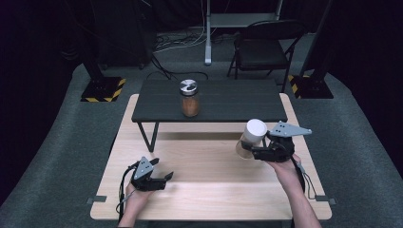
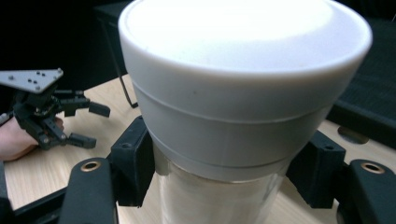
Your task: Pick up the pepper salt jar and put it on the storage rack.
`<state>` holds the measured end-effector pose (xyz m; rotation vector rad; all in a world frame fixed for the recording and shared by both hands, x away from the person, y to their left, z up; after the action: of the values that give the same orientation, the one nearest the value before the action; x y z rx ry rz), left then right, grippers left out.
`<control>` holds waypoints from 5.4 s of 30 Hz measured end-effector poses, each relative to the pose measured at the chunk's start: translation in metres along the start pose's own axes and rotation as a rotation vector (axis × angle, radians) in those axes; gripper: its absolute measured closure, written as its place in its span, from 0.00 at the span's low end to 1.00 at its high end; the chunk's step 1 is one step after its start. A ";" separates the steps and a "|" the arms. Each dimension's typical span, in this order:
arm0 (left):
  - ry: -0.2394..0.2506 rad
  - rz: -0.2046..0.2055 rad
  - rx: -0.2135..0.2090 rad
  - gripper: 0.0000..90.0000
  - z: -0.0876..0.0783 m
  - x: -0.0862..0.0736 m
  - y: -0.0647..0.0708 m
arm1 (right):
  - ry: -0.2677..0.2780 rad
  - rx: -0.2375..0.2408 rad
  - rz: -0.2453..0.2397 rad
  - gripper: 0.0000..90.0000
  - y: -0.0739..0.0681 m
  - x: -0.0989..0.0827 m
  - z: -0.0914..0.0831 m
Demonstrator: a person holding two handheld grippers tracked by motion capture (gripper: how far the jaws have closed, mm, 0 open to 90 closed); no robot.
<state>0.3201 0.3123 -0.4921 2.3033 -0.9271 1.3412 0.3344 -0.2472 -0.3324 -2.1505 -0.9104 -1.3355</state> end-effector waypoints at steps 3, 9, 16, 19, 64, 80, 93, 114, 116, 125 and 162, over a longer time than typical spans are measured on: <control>-0.002 -0.001 -0.002 0.18 0.000 0.000 0.000 | 0.011 -0.004 0.001 0.35 0.002 0.007 -0.004; -0.002 -0.002 -0.002 0.18 0.000 0.000 0.000 | 0.038 0.000 0.008 0.35 0.007 0.023 -0.010; -0.004 -0.002 -0.004 0.18 0.000 0.001 -0.001 | 0.058 0.004 0.010 0.36 0.012 0.041 -0.012; -0.004 -0.002 -0.004 0.18 0.000 0.001 -0.001 | 0.070 0.005 0.013 0.36 0.015 0.047 -0.012; -0.005 -0.007 -0.005 0.18 0.001 0.001 -0.002 | 0.039 -0.109 0.039 0.21 0.037 0.095 0.038; -0.006 -0.007 -0.003 0.18 0.001 0.001 -0.001 | 0.066 -0.084 0.011 0.17 0.039 0.039 0.002; -0.008 -0.006 -0.001 0.18 0.001 0.001 -0.001 | 0.086 -0.072 0.003 0.14 0.031 -0.033 -0.010; -0.011 -0.007 -0.001 0.18 0.001 0.002 -0.001 | 0.054 -0.195 0.122 0.11 0.015 -0.153 -0.012; -0.010 -0.007 -0.002 0.18 0.001 0.002 -0.001 | 0.047 -0.196 0.135 0.11 0.014 -0.158 -0.011; -0.011 0.002 0.000 0.18 0.001 0.002 0.000 | 0.019 -0.216 0.155 0.12 0.010 -0.174 -0.010; -0.013 -0.001 -0.004 0.18 0.001 0.002 0.000 | -0.012 -0.219 0.235 0.13 0.022 -0.181 -0.010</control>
<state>0.3215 0.3115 -0.4911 2.3118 -0.9320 1.3241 0.2873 -0.3229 -0.4915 -2.3459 -0.5145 -1.3555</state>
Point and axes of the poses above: each handheld gripper's, and its own axes: z roughly forward along the jaws, x roughly out of its top, y roughly to its right, the point moved 5 cm from there along z, roughly forward along the jaws, and after that the axes turned 6 degrees about -y, right-handed, at the moved point
